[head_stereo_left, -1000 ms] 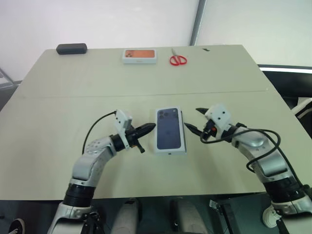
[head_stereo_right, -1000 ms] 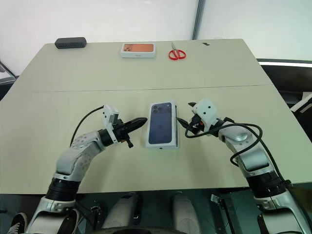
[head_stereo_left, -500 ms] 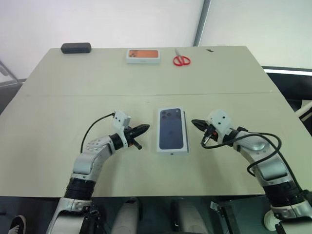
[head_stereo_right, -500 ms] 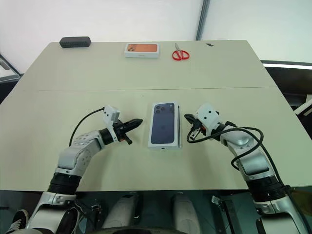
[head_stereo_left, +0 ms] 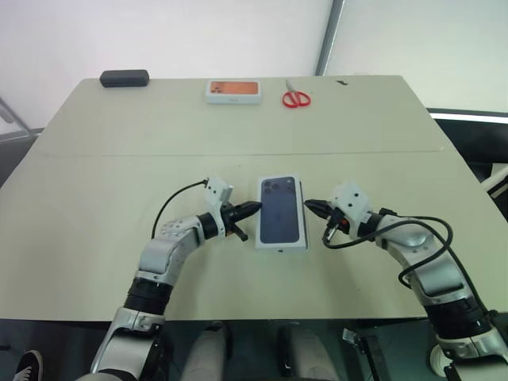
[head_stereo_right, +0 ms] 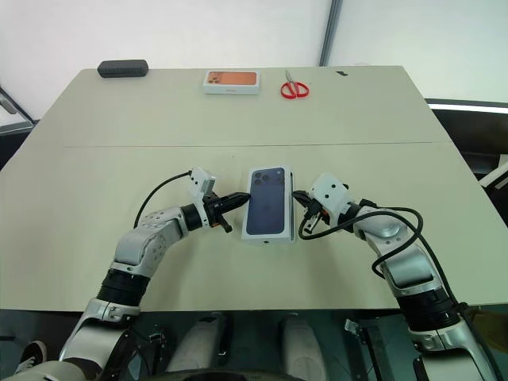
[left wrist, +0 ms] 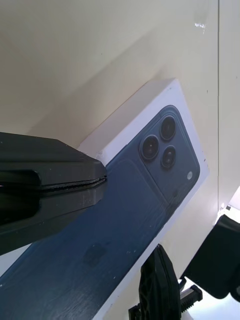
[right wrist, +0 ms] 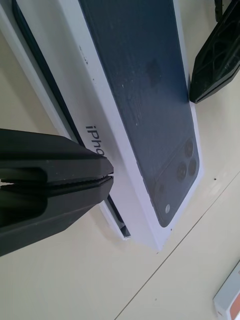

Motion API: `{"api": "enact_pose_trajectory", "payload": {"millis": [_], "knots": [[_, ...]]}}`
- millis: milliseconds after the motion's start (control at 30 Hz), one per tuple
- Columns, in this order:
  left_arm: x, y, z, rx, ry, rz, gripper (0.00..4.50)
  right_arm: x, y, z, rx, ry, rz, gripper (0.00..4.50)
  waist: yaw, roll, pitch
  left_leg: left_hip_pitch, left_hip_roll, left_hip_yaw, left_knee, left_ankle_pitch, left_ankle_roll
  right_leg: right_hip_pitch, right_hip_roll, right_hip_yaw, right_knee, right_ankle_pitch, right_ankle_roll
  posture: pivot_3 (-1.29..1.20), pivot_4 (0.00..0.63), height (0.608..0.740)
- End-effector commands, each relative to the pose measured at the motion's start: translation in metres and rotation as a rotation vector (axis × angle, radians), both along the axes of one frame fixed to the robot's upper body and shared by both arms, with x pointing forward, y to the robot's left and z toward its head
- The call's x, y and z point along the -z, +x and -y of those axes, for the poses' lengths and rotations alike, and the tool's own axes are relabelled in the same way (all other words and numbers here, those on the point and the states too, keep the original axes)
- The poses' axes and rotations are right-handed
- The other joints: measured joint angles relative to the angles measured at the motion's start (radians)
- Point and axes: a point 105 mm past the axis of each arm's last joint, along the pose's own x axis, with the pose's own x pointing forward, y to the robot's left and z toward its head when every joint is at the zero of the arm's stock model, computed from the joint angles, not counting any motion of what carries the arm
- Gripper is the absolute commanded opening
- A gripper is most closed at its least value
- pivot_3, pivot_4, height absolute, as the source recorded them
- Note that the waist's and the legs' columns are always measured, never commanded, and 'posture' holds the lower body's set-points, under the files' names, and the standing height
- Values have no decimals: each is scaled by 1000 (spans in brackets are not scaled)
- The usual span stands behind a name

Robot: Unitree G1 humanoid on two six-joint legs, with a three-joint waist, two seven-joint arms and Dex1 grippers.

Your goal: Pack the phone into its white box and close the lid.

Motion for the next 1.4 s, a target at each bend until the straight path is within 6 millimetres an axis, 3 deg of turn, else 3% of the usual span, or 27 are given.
{"api": "enact_pose_trajectory", "payload": {"millis": [33,233,500,633,800,900,967,1233,1400], "knots": [[-9,-1,9,30,-14,21,0,-13,-2,-1,-5,16,42,46,0,0,0,0,0,0,0,0,0,0,0,0,0,0,0,0,150,740],[-14,6,-1,3,-21,16,0,-12,0,1,6,13,40,46,-1,0,0,0,0,0,0,0,0,0,0,0,0,0,0,0,150,740],[0,-2,9,78,85,5,0,-12,0,-4,-10,-6,55,46,-1,0,0,1,-1,0,0,0,0,1,0,0,0,0,0,0,150,740],[-9,2,-9,15,82,26,0,-10,0,-4,-4,-9,54,46,-1,0,0,1,0,0,0,0,0,1,0,0,0,0,0,0,150,740],[13,2,-30,-28,208,-53,0,-10,0,-4,-9,-29,63,46,-5,0,0,2,0,0,0,0,0,1,0,0,1,0,0,0,150,740],[26,-5,-23,19,233,-70,0,-11,3,-2,-7,-38,66,46,-2,0,0,2,0,0,0,0,0,1,0,0,1,0,0,0,150,740],[22,-5,-13,22,162,-102,0,-11,3,-2,-8,-44,68,46,2,0,-1,2,-1,0,0,0,0,2,-1,0,1,0,0,0,150,740],[23,-2,22,77,163,-72,0,-10,-1,-3,-29,-66,65,46,4,0,-1,2,-2,-1,1,0,0,3,-2,-1,0,0,0,0,150,740],[15,1,27,73,137,-58,0,-4,-3,-2,-36,-96,59,46,4,0,-1,3,-3,-2,1,0,0,5,-2,-2,0,0,0,0,150,740]]}}
